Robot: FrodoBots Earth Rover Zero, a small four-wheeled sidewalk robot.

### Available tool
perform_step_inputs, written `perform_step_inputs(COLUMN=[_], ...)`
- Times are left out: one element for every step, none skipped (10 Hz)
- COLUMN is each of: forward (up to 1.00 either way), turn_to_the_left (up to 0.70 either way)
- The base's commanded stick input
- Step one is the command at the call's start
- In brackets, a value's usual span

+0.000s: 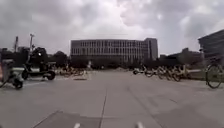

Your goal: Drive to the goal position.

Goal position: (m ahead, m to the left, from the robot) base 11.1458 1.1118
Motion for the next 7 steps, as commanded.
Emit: perform_step_inputs(forward=[0.60,0.60,0.60,0.60,0.60,0.60,0.60], turn_to_the_left=[0.00,0.00,0.00,0.00,0.00,0.00,0.00])
